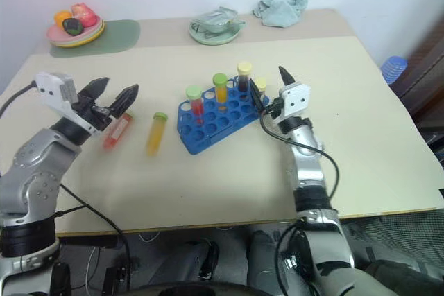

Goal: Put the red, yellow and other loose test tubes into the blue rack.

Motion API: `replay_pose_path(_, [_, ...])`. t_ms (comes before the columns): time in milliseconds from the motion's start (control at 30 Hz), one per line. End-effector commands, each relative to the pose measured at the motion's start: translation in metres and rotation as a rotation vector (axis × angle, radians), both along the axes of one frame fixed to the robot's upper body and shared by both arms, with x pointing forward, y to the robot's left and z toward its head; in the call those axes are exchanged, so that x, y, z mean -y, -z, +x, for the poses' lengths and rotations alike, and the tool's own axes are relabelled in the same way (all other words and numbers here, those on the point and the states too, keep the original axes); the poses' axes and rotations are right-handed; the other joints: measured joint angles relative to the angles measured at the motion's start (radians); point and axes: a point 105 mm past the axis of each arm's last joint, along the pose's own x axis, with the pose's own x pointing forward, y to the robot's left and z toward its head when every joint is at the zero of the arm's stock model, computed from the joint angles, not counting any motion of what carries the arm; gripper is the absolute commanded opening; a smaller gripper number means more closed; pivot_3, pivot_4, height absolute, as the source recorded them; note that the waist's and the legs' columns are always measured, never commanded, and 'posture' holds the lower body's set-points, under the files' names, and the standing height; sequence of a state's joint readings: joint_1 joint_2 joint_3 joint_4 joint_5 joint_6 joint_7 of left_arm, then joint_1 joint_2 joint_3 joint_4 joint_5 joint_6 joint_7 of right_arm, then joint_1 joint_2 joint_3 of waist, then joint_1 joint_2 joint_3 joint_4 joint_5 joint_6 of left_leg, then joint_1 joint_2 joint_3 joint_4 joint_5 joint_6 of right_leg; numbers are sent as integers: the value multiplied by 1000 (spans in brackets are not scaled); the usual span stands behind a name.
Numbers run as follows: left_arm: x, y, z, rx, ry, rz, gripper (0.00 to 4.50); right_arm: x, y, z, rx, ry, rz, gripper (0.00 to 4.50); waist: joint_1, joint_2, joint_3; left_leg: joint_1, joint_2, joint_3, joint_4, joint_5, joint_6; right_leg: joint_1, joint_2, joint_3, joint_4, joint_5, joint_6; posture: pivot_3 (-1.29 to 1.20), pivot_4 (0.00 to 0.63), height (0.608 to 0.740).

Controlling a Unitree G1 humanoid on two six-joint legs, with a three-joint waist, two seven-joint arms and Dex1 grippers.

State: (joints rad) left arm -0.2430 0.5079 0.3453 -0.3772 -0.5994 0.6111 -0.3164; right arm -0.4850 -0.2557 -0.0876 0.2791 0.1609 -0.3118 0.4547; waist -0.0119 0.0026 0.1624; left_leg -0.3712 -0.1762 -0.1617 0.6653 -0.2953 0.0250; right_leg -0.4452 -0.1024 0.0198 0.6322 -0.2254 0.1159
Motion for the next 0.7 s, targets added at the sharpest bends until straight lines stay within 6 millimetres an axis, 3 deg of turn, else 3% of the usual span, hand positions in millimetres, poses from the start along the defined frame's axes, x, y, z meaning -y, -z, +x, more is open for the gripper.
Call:
replay_pose_path(33, [-11, -10, -3, -39, -95, 33, 4452, -5, -32, -24, -21, -140, -98, 4139, 4, 0, 0, 0, 0, 0, 0, 0, 0, 0, 0, 0, 0, 0, 0, 0, 150, 740])
replay_pose_path(167, [-20, 3, 1, -263, -195, 74, 4452, -2, -43, -56, -151, -318, -250, 4139, 15, -1, 0, -1, 0, -1, 0, 0, 0, 0, 0, 0, -1, 0, 0, 0, 150, 740])
replay_pose_path(367, [-6, 8, 13, -596, -158, 79, 4452, 9, -44, -94, -360, -513, -487, 4139, 27, -4, 1, -1, 0, 0, 1, -1, 1, 1, 0, -1, -2, 0, 1, 0, 150, 740])
replay_pose_path(500, [2, 7, 33, -704, -144, 51, 4452, 10, -55, -99, -393, -561, -546, 4139, 23, -7, 2, -1, 0, 0, 1, -2, 1, 1, -1, -2, -3, 0, 1, 0, 150, 740])
replay_pose_path(700, [15, 16, 45, -828, -144, 73, 4452, 9, -62, -104, -418, -607, -604, 4139, 27, -8, 3, -2, 2, 0, 1, -2, 0, 0, -1, -1, -2, 0, 1, 0, 150, 740])
